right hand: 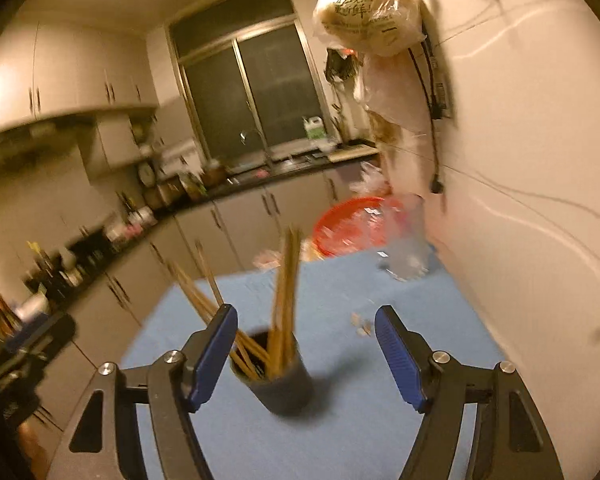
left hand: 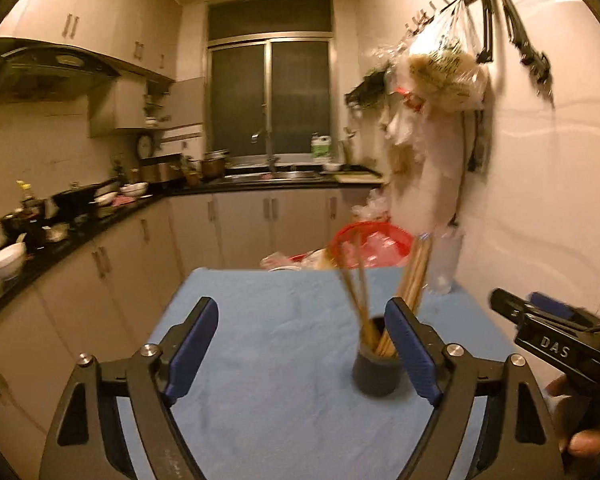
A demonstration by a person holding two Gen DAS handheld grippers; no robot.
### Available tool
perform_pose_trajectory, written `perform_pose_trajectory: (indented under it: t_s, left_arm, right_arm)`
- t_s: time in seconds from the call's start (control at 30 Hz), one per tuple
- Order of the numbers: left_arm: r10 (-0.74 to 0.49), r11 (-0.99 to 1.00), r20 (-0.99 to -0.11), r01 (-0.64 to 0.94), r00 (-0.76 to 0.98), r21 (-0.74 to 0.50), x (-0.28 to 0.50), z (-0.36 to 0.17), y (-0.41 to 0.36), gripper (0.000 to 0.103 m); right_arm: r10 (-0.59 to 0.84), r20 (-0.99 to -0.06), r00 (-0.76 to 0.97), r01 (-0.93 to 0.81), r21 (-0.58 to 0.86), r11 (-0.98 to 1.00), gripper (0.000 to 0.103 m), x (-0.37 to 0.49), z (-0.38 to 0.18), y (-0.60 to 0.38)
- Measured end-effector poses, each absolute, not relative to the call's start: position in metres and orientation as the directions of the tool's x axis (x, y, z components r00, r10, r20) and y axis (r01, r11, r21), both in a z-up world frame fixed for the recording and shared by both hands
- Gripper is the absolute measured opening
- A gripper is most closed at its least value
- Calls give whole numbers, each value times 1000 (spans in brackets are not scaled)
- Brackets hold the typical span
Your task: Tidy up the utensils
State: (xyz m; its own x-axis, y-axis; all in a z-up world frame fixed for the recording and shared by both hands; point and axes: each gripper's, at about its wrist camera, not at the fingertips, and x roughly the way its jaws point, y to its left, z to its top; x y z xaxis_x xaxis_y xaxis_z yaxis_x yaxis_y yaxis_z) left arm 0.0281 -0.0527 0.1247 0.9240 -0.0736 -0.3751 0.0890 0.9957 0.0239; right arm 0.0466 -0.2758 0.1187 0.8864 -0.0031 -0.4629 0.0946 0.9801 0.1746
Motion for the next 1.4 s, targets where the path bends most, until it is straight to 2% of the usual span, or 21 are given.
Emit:
perform_pose_trajectory:
  t_s: [0.03, 0.17, 0.27, 0.4, 0.57, 0.77, 1.4]
  left_arm:
    - [-62, 996, -389, 79, 919, 28, 24, 119, -50, 92]
    - [18, 997, -439, 15, 898, 71, 17, 100, -38, 94]
    - [71, 993, -479, -18, 875, 114, 17, 88, -32, 95]
    - [132, 985, -486, -59, 864, 163, 12, 80, -29, 96]
    - [89, 986, -498, -5, 863, 168, -1, 78, -31, 96]
    - [114, 977, -494, -8, 862, 213, -18, 71, -39, 96]
    - [106, 977, -535, 13, 838, 214, -14, 55, -41, 96]
  right_arm:
    - [-43, -481, 875, 122, 134, 984, 76, 40, 113, -271]
    - [-156, -528, 835, 200, 27, 979, 77, 18, 97, -262]
    - [-202, -542, 816, 233, -12, 972, 77, 0, 89, -257]
    - [-213, -554, 805, 225, -47, 973, 77, -21, 81, -249]
    - [-224, -551, 804, 234, -54, 971, 77, -41, 81, -242]
    - [-264, -518, 813, 258, -85, 962, 78, -55, 85, -233]
    - [-245, -551, 798, 236, -90, 968, 78, -45, 80, -229]
